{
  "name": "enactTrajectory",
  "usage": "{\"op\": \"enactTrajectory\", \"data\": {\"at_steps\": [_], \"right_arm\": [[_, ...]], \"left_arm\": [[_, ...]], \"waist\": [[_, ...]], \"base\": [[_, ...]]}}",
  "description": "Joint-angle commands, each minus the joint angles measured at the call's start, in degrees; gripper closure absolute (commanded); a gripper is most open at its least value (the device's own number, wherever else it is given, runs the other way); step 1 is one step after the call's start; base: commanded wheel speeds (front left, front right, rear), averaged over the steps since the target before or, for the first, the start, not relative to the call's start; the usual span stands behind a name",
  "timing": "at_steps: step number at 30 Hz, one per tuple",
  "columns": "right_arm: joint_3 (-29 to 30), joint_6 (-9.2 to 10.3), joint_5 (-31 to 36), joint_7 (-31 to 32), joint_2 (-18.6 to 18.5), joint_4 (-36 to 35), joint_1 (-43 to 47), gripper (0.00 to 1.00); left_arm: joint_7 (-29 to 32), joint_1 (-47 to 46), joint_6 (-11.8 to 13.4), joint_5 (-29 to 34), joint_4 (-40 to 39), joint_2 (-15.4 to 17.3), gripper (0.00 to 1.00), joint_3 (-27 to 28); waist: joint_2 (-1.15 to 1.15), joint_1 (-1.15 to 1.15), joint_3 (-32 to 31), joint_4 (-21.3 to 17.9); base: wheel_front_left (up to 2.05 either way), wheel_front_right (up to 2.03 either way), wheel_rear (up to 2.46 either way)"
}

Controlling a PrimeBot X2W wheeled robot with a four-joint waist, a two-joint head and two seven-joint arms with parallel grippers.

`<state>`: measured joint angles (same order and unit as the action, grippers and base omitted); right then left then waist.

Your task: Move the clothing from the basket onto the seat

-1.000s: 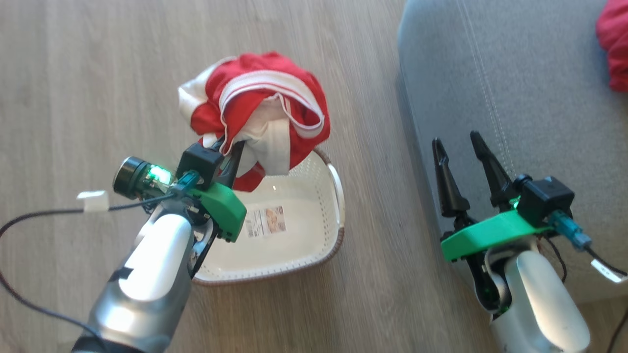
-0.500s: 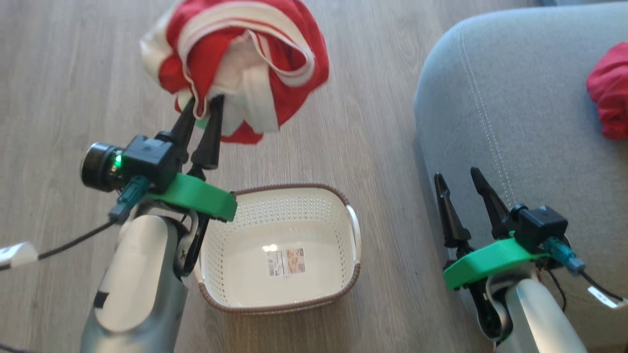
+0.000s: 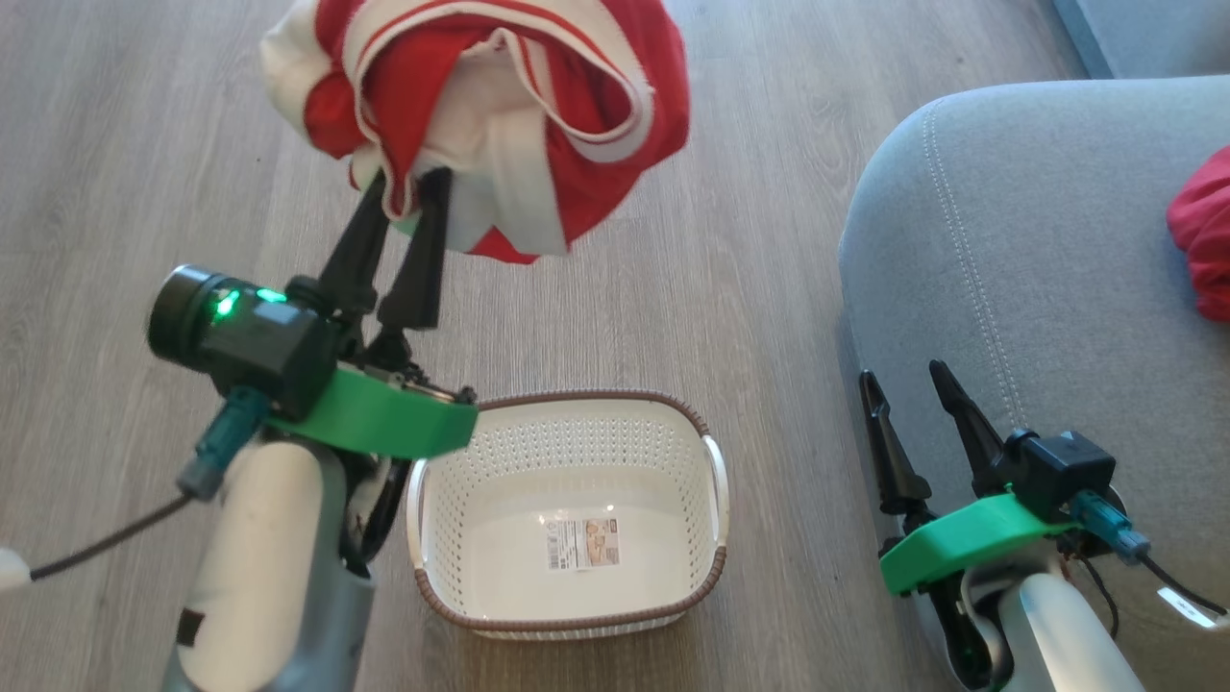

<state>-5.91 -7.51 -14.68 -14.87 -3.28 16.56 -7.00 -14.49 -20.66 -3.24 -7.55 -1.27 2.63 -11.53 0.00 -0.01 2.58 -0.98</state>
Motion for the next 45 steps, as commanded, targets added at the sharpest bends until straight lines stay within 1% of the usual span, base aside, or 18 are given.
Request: {"op": "enactTrajectory", "data": {"at_steps": [1,7,12,20,30,45], "right_arm": [[-1.1,0.02,-0.4,-0.1,-0.3,-2.0,-0.7,0.0],[-0.6,0.02,-0.3,-0.1,-0.3,-1.7,-0.1,0.0],[-0.3,0.02,-0.4,-0.1,-0.2,-1.9,0.1,0.0],[0.0,0.02,-0.4,-0.1,-0.1,-1.7,0.2,0.0],[0.1,0.02,-0.2,-0.1,-0.3,-1.6,0.3,0.0],[0.7,0.02,-0.4,-0.1,-1.5,-2.0,0.8,0.0]], "left_arm": [[-0.5,-0.8,-0.5,0.3,-2.7,0.3,1.0,1.1],[-0.5,1.1,-1.7,1.2,-4.2,0.3,1.0,-1.4],[-0.5,2.8,-3.1,3.1,-4.6,0.3,1.0,-5.5],[-0.5,4.8,-3.8,3.9,-4.4,0.3,1.0,-10.7],[-0.5,6.3,-3.6,3.6,-4.2,0.3,1.0,-10.9],[-0.5,7.1,-3.2,3.4,-4.0,0.2,1.0,-11.0]], "waist": [[0.0,0.01,-0.1,0.0],[0.0,0.01,-0.7,-0.2],[0.0,0.01,-0.8,-0.8],[0.0,0.01,-0.6,-1.4],[0.0,0.01,-1.2,-1.4],[0.0,0.01,-1.9,-1.6]], "base": [[0.0,0.0,0.0],[0.0,0.0,0.0],[0.0,0.0,0.0],[0.0,0.0,0.0],[0.0,0.0,0.0],[0.0,0.0,0.0]]}}
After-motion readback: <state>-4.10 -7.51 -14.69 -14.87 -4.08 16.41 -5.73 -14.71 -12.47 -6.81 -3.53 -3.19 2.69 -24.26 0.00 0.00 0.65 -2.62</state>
